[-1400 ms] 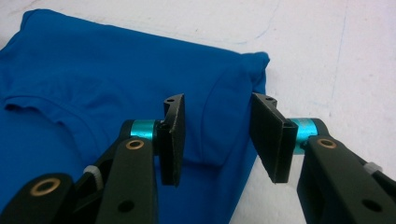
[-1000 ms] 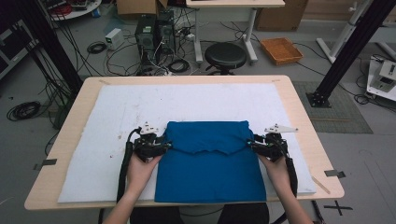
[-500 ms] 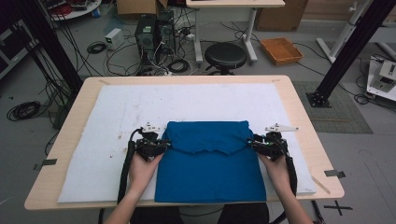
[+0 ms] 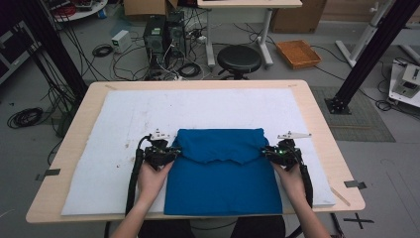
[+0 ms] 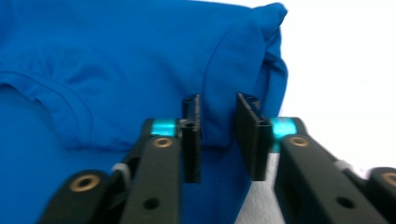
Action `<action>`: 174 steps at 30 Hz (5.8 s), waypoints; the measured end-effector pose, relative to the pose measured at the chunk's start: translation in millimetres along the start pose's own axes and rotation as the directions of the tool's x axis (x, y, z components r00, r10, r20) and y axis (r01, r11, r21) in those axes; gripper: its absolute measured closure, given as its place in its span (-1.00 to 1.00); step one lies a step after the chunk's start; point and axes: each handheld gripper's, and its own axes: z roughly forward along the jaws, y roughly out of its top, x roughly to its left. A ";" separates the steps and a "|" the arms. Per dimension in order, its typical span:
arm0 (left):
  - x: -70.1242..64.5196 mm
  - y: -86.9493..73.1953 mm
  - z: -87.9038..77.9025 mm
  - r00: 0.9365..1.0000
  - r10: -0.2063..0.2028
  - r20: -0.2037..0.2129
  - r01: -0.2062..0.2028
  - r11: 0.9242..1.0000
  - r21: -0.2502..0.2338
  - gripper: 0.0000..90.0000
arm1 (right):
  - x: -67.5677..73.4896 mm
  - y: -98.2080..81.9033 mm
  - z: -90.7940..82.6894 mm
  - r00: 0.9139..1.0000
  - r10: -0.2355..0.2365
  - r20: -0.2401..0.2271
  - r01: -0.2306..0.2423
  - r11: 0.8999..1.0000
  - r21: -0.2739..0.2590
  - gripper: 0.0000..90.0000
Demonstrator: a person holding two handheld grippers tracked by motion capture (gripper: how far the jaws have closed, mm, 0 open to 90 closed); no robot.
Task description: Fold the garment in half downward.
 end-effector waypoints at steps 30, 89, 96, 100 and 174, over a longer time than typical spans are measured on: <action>-7.0 6.2 -25.0 0.999 0.034 0.034 -0.033 0.999 -0.029 0.91 | 15.7 3.7 -32.5 0.995 -0.098 0.015 0.099 0.992 -0.081 0.93; -67.0 -76.8 -104.8 0.971 0.154 0.186 -0.170 0.982 0.076 0.59 | 60.8 -88.1 -116.2 0.974 -0.215 -0.068 0.213 0.976 -0.038 0.67; -46.0 -49.5 -100.5 0.986 0.156 0.051 -0.156 0.988 -0.004 0.26 | 41.6 -64.8 -113.4 0.982 -0.189 0.012 0.189 0.976 -0.111 0.50; -34.6 -33.9 -89.9 0.989 0.148 0.009 -0.148 0.988 -0.033 0.21 | 27.2 -43.9 -100.2 0.989 -0.143 0.045 0.148 0.979 -0.142 0.41; 14.4 34.2 -44.3 0.956 0.232 -0.177 -0.262 0.951 -0.167 -0.09 | -22.0 43.0 -33.1 0.996 -0.071 0.051 0.080 0.976 -0.204 0.04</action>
